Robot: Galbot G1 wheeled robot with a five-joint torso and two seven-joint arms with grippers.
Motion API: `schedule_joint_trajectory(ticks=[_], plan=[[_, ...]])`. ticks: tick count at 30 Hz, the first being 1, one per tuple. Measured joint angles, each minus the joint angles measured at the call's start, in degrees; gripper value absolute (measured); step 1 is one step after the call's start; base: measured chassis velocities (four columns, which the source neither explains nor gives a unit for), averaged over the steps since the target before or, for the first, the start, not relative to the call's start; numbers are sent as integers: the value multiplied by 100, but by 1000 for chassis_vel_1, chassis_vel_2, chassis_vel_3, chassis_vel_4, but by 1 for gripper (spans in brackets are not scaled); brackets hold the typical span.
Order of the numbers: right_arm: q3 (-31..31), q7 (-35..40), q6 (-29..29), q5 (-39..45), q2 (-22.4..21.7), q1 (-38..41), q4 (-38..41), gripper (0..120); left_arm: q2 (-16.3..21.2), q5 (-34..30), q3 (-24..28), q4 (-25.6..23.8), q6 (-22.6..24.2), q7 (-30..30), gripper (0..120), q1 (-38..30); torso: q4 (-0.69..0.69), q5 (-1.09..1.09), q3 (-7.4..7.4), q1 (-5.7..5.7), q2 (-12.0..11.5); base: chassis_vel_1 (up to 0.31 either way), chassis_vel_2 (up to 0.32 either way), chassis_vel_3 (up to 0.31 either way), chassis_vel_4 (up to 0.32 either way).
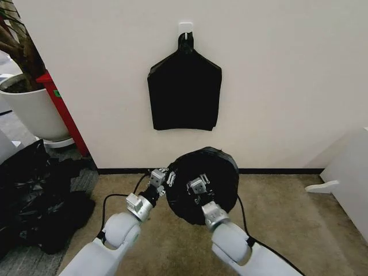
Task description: Place the garbage bag over the trash bin.
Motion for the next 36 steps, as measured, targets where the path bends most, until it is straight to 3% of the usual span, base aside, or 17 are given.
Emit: schedule_joint_trajectory(ticks=[2, 7, 10, 15, 20, 23, 27, 36], plan=[[186, -238, 566, -360, -21, -147, 111, 55, 7, -164, -31, 74, 96, -59, 3, -55, 0, 1, 0, 0, 0, 0, 0, 0, 0], [396, -202, 945, -685, -38, -301, 417, 70, 37, -372, -102, 207, 190, -117, 3, -99, 0, 1, 0, 0, 0, 0, 0, 0, 0], [520, 58, 892, -622, -108, -323, 684, 86, 128, -494, -169, 274, 142, -73, 3, -86, 1, 0, 0, 0, 0, 0, 0, 0, 0], [814, 304, 641, -144, -246, -212, 713, 98, 244, -530, -246, 450, -249, 273, 3, -147, 1, 0, 0, 0, 0, 0, 0, 0, 0], [1208, 98, 605, 1111, -512, -62, 645, 100, 398, -465, -424, 748, -786, 770, 3, -251, 1, 0, 1, 0, 0, 0, 0, 0, 0], [1387, -163, 746, 1335, -625, -21, 493, 100, 432, -438, -504, 774, -922, 896, 3, -248, 2, 1, 1, 0, 0, 0, 0, 0, 0], [1658, -843, 1206, 1329, -827, -40, 108, 100, 441, -424, -567, 750, -981, 912, 3, -209, 1, 1, 1, 0, 0, 0, 0, 0, 0], [1777, -1033, 1278, 882, -888, -196, -62, 100, 443, -431, -640, 634, -975, 856, 3, -182, 1, 1, 1, 0, 0, 0, 0, 0, 0]])
